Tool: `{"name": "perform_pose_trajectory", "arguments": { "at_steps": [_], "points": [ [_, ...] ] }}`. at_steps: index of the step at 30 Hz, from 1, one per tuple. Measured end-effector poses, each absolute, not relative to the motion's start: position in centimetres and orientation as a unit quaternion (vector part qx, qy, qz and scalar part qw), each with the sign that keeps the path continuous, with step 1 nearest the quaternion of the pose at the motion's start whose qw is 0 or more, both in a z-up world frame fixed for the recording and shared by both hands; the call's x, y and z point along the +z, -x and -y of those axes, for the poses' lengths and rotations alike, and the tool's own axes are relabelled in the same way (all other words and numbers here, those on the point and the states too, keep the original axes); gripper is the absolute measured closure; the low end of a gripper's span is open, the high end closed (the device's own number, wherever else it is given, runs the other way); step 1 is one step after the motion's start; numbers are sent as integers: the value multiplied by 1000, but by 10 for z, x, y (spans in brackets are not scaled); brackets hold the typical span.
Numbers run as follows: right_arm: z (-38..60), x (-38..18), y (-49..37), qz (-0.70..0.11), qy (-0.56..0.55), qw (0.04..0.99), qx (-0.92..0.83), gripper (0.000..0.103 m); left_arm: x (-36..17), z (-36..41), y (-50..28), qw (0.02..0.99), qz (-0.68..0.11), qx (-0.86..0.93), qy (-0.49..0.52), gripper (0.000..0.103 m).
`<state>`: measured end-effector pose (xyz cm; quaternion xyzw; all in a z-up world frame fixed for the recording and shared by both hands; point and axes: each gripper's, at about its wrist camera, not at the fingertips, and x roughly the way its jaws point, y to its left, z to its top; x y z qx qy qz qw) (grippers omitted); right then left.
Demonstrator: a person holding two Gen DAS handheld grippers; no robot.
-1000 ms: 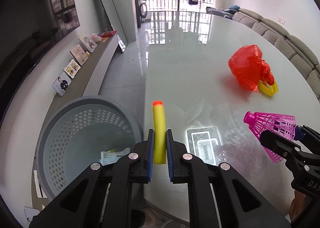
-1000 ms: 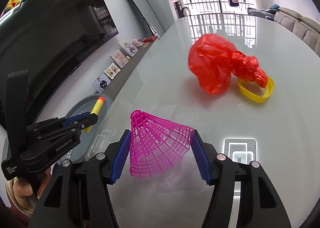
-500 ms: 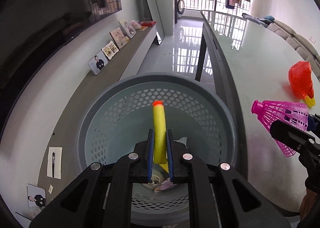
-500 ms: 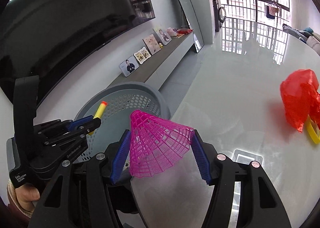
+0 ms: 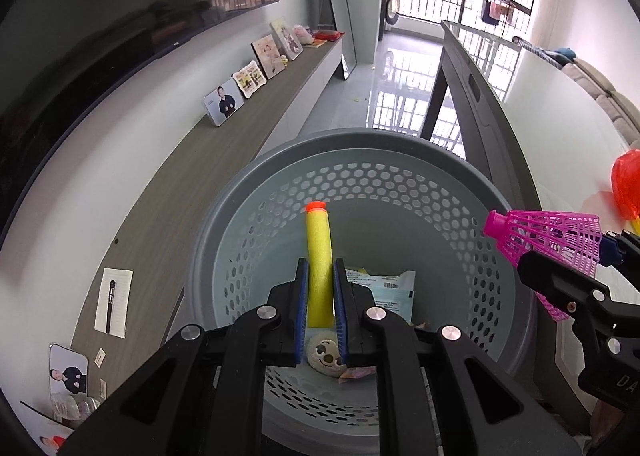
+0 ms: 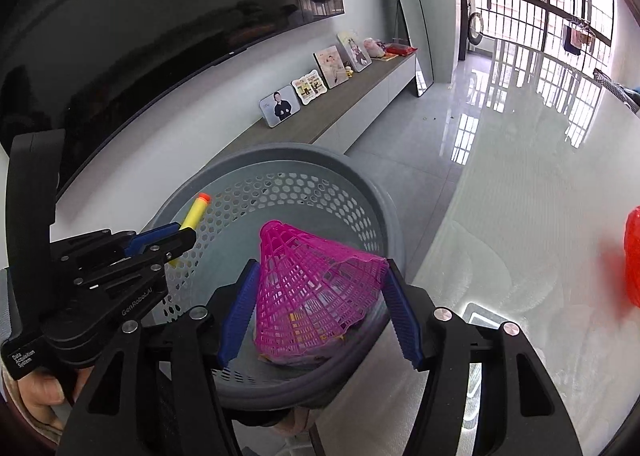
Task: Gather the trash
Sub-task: 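Open both grippers to drop the foam stick and shuttlecock into the basket, then move both open grippers back over the table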
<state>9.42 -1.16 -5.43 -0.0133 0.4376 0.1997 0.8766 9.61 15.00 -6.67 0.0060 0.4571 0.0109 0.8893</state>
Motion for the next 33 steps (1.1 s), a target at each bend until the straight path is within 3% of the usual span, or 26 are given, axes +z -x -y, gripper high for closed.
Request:
{"name": "perform_pose_trajectory", "arguments": {
  "at_steps": [5, 8, 10, 12, 20, 25, 33],
  "points": [
    [6, -54, -93, -436, 19, 876, 204, 43, -67, -153, -93, 888, -459, 15, -3, 89],
    [4, -53, -92, -433, 20, 877, 209, 41, -68, -158, -95, 887, -461, 18, 0, 74],
    [3, -52, -94, -432, 20, 877, 209, 38, -66, -160, -94, 889, -457, 19, 1, 54],
    [2, -53, -94, -431, 20, 878, 210, 38, -64, -160, -91, 892, -451, 22, 0, 43],
    [5, -52, -92, -427, 12, 880, 205, 38, -61, -159, -88, 893, -450, 28, -4, 42],
    [14, -51, -86, -426, 3, 883, 197, 38, -59, -155, -85, 895, -444, 32, -8, 33],
    [37, -47, -71, -421, -17, 891, 166, 38, -52, -140, -84, 898, -439, 16, -14, 31]
  ]
}}
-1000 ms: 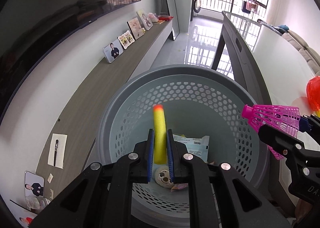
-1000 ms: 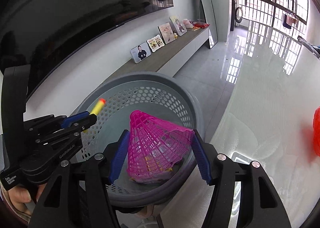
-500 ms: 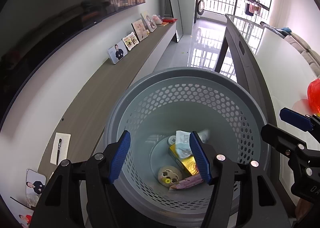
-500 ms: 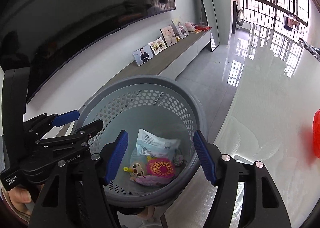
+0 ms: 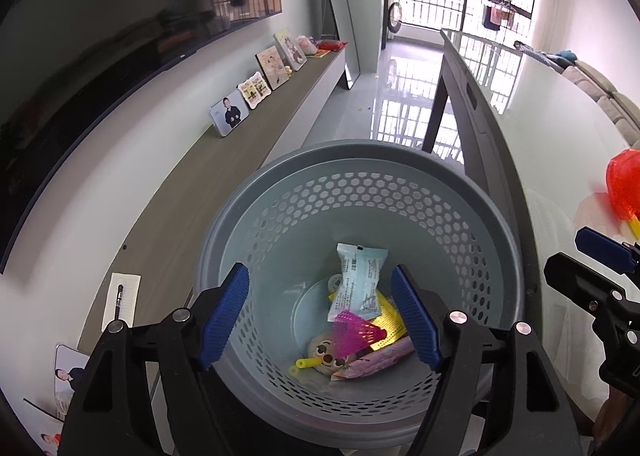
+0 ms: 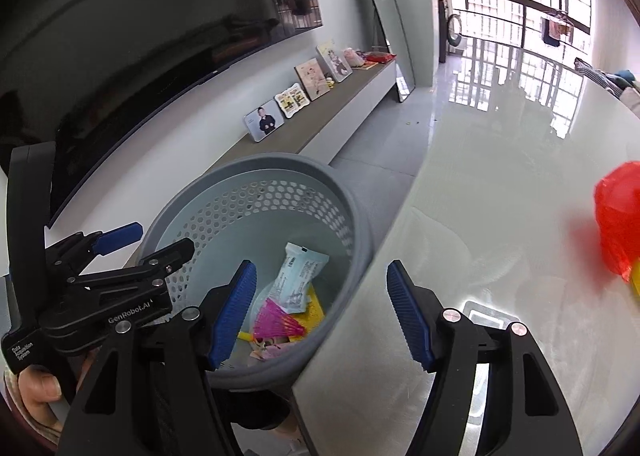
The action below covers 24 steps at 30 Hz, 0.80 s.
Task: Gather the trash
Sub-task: 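Move both open grippers back over the table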
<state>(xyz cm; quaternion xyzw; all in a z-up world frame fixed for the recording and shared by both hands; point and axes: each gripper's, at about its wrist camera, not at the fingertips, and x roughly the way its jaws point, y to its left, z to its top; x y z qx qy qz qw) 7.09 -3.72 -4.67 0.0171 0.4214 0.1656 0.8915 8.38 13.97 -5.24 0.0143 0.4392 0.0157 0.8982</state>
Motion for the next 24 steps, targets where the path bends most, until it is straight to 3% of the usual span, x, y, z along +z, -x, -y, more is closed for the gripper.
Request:
{"name": "perform_pose_trajectory", "arguments": {
  "at_steps": [24],
  "points": [
    [215, -17, 3, -376, -86, 923, -3, 38, -19, 25, -84, 899, -411, -141, -60, 24]
  ]
}}
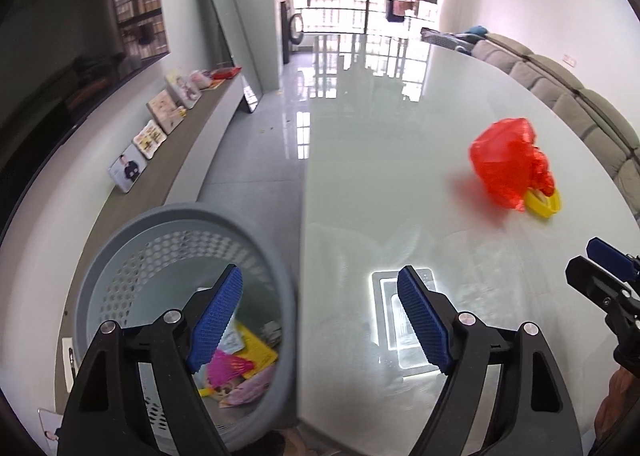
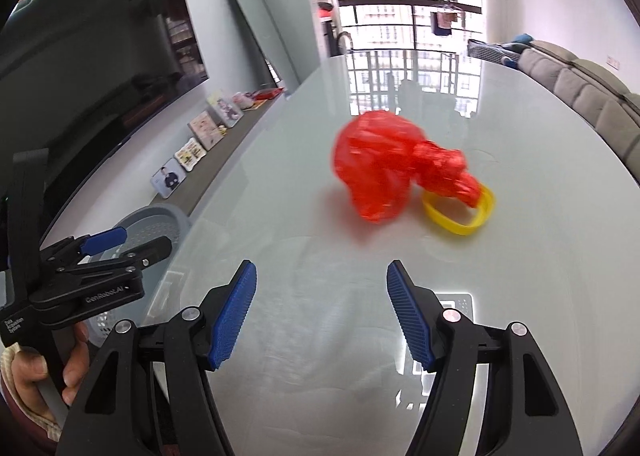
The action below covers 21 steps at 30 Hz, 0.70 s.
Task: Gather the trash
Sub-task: 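Move both open grippers back over the table, then reach the left gripper to the red plastic bag and close on it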
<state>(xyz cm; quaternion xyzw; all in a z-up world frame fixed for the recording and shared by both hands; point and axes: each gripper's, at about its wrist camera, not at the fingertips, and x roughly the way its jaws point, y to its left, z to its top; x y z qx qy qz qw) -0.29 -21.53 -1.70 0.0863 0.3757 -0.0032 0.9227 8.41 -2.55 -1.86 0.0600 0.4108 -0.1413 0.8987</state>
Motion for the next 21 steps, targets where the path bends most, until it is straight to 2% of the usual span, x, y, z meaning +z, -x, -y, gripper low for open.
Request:
{"name": "perform_pose_trajectory", "arguments": {
  "at_steps": [21],
  "points": [
    [345, -32, 14, -368, -138, 916, -82, 38, -2, 150, -94, 888, -393, -211, -107, 18]
  ]
}}
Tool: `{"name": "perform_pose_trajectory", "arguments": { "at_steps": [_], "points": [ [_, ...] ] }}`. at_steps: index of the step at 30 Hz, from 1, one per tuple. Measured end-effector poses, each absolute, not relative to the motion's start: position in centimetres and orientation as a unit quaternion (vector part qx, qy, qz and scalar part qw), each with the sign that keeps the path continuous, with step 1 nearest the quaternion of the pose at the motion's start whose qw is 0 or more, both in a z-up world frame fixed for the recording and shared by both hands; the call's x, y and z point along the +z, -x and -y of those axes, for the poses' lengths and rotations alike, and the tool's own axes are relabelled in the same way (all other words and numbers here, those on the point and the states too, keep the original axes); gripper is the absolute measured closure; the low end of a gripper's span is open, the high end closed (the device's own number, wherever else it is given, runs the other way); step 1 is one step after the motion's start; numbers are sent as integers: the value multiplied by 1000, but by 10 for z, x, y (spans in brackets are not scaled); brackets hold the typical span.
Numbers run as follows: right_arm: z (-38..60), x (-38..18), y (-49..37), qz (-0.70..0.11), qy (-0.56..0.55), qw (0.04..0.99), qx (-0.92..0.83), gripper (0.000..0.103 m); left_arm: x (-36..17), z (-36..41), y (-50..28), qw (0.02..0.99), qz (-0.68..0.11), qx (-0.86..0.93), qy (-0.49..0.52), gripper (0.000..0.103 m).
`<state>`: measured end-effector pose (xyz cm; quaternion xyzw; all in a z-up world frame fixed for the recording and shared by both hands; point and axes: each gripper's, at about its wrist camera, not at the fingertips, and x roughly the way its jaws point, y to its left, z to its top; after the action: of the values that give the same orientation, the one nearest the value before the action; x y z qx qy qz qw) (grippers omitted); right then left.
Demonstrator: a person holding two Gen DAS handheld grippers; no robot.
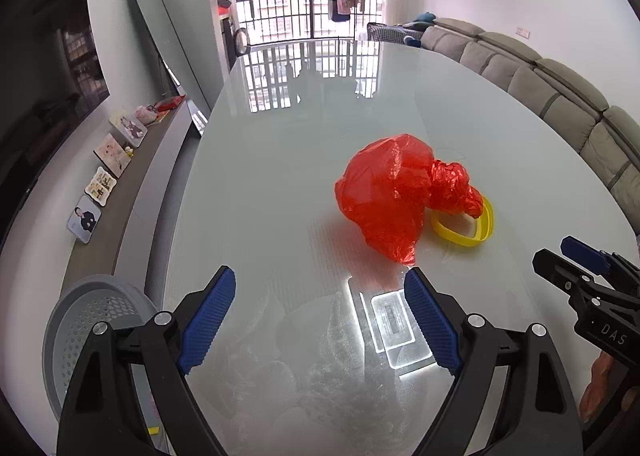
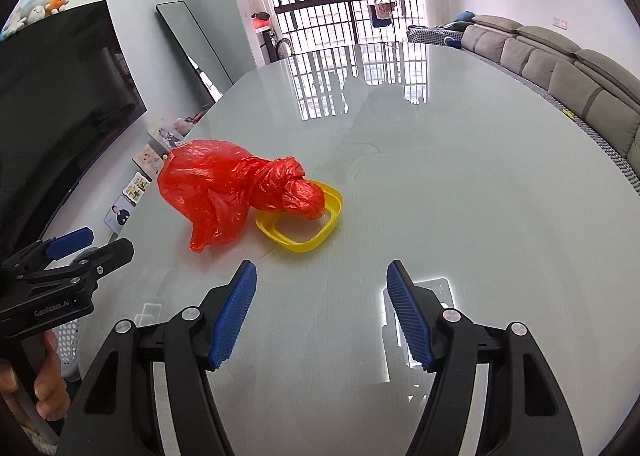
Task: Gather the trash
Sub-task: 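Reach the left gripper to the red plastic bag and close on it, then close the right gripper on the yellow square container while the left gripper holds the red bag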
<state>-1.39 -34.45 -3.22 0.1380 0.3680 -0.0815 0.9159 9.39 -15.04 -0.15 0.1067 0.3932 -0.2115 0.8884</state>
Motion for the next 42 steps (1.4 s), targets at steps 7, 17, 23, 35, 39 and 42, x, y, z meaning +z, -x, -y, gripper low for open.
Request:
{"name": "perform_pose_trajectory", "arguments": {
  "at_steps": [7, 17, 23, 35, 39, 42],
  "points": [
    [359, -32, 11, -364, -150, 915, -87, 38, -1, 172, -100, 883, -392, -228, -124, 18],
    [372, -35, 3, -367, -160, 911, -99, 38, -8, 206, -120, 865, -398, -273, -135, 17],
    [378, -39, 1, -369, -170, 908, -101, 38, -12, 227, -132, 862, -391, -287, -147, 16],
    [382, -43, 0, -372, -180, 906, -91, 38, -28, 241, -151, 863, -395, -283, -140, 41],
    [383, -44, 2, -372, -179, 907, -88, 38, -28, 238, -151, 863, -397, -283, -134, 68],
    [381, -44, 1, -373, -177, 907, -85, 38, -24, 233, -150, 865, -394, -282, -127, 87]
  ]
}}
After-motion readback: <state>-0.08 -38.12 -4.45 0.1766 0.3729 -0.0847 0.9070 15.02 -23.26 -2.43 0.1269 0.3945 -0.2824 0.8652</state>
